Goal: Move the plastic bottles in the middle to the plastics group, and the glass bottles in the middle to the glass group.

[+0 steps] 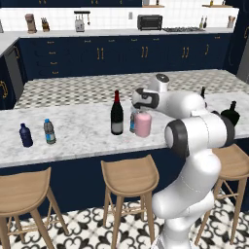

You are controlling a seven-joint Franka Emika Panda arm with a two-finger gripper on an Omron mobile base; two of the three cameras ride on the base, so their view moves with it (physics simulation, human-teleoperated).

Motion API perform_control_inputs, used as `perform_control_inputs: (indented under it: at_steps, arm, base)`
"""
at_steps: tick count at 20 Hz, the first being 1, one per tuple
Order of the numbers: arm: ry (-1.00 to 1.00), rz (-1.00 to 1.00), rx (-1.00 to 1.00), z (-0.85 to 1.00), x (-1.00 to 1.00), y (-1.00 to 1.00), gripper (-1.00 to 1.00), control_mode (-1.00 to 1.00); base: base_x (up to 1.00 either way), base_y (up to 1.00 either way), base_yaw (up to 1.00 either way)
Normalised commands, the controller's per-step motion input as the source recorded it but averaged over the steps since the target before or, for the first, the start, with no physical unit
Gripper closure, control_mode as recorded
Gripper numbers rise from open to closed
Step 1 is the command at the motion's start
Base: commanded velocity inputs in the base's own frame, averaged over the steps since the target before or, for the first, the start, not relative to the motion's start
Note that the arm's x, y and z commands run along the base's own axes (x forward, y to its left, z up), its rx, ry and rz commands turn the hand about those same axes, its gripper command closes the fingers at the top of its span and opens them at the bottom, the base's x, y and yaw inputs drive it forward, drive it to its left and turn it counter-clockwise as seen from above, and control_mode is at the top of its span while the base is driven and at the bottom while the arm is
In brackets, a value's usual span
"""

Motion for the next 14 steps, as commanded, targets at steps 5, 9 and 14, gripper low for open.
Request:
perform_control_inputs:
  at_steps: [5, 9, 14]
  arm:
    - [0.0, 0.0, 0.0, 0.0, 0.0, -0.75, 1.0, -1.0]
    - [0.0, 0.0, 0.0, 0.0, 0.02, -0.77, 1.0, -1.0]
    - [0.0, 0.0, 0.0, 0.0, 0.09, -0.86, 1.0, -1.0]
  base:
    - [0.0, 0.0, 0.0]
    - [0.0, 0.0, 0.0]
    - [0.0, 0.0, 0.0]
